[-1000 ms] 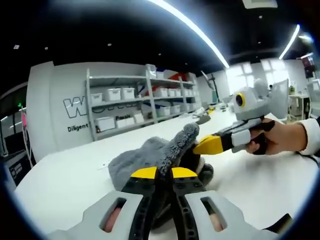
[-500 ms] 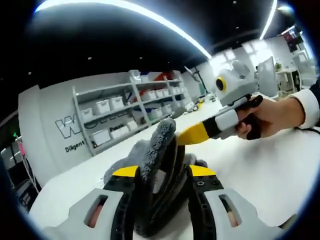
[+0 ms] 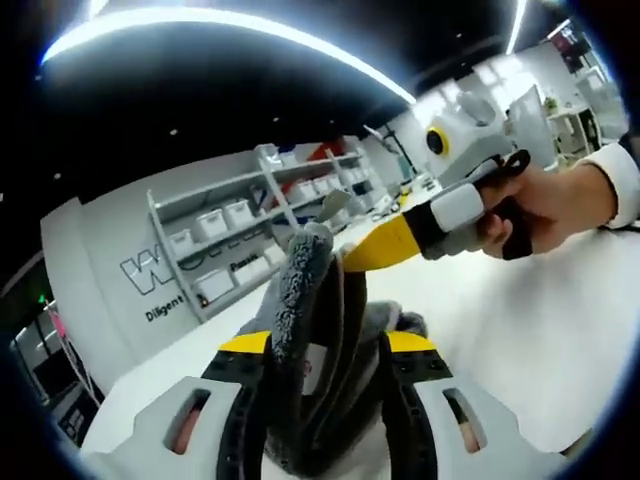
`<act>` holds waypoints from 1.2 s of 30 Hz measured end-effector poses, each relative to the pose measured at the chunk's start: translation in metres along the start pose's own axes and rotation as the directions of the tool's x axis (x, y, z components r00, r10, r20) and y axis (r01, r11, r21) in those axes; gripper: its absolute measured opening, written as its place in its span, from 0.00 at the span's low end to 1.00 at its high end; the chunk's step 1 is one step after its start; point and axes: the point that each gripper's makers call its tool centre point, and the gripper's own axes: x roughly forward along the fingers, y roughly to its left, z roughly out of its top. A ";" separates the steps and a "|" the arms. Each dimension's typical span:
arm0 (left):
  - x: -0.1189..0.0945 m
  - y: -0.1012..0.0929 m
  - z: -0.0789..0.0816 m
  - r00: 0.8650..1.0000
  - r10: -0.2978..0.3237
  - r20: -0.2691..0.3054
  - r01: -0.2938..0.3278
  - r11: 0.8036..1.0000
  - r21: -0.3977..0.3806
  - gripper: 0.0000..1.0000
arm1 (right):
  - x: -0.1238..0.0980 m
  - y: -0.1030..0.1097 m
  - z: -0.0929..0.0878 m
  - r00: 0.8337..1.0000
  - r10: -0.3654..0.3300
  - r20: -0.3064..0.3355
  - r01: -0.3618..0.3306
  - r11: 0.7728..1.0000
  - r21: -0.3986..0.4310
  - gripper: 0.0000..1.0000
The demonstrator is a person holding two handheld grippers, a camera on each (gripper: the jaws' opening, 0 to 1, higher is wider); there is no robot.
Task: Open the folded towel by lifting each exposed corner and separating the folded layers until the towel lies flat within the target outline without major curled edges
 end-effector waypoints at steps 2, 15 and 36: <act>0.000 0.000 0.000 1.000 0.000 -0.002 0.000 1.000 0.005 0.43 | 0.001 0.003 0.001 1.000 0.011 0.010 -0.011 1.000 0.008 0.00; 0.000 0.007 0.001 0.999 0.051 -0.006 -0.051 0.999 0.008 0.48 | 0.005 0.024 0.009 0.996 0.081 0.044 -0.081 0.997 -0.011 0.00; 0.007 0.019 -0.004 0.998 0.068 -0.007 -0.068 0.995 -0.078 0.36 | 0.010 0.037 0.006 0.991 0.129 0.039 -0.128 0.991 -0.026 0.00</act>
